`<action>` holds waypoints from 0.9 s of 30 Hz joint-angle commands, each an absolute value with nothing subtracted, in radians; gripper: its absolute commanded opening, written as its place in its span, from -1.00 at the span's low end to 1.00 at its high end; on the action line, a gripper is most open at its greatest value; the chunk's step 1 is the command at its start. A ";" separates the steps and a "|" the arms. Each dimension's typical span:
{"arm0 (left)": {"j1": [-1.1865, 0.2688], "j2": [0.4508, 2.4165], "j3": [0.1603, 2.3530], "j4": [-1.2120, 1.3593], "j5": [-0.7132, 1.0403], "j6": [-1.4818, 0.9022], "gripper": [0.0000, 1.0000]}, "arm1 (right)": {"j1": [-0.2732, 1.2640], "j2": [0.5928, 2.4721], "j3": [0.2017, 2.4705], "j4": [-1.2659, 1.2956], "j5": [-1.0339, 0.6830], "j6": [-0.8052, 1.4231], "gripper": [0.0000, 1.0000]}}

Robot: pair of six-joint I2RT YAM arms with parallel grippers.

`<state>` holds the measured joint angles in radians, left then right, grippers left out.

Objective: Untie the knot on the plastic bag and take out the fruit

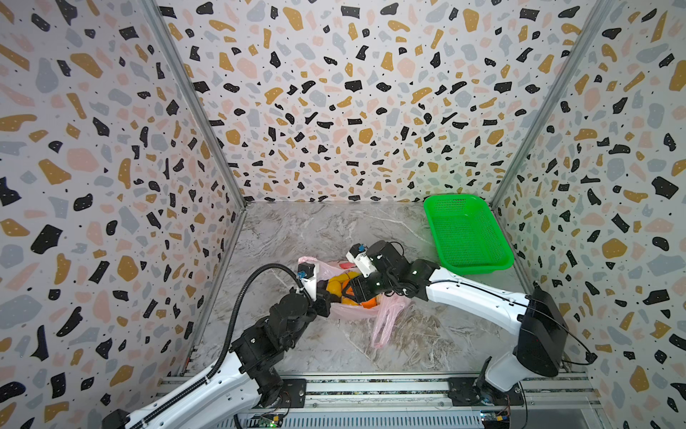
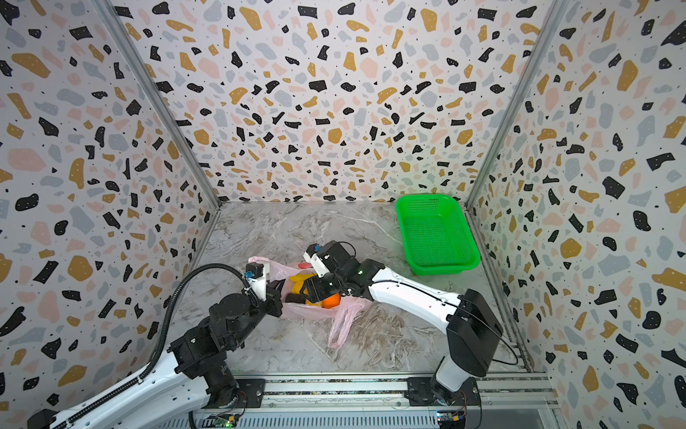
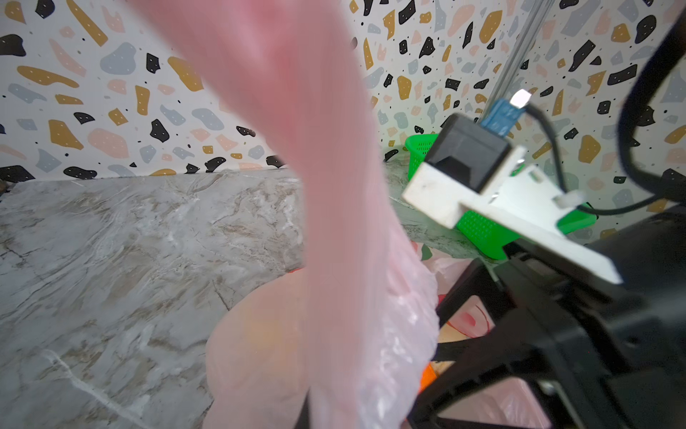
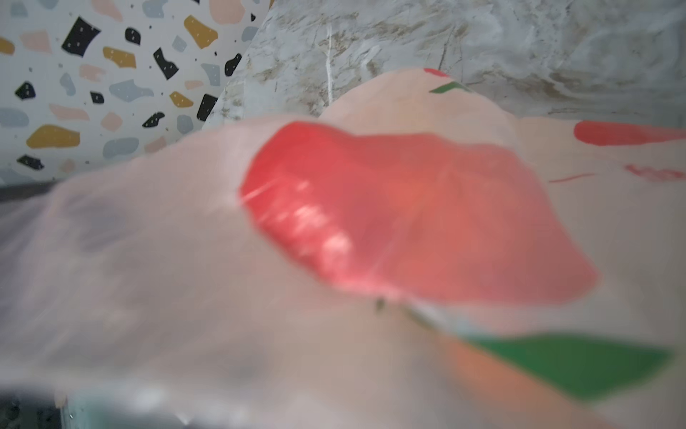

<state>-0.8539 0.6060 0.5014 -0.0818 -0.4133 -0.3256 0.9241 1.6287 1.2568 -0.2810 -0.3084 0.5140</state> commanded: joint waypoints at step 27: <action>-0.904 0.598 0.443 -0.004 -0.520 -0.406 -1.00 | 0.928 1.587 1.202 -0.390 -0.030 0.318 0.88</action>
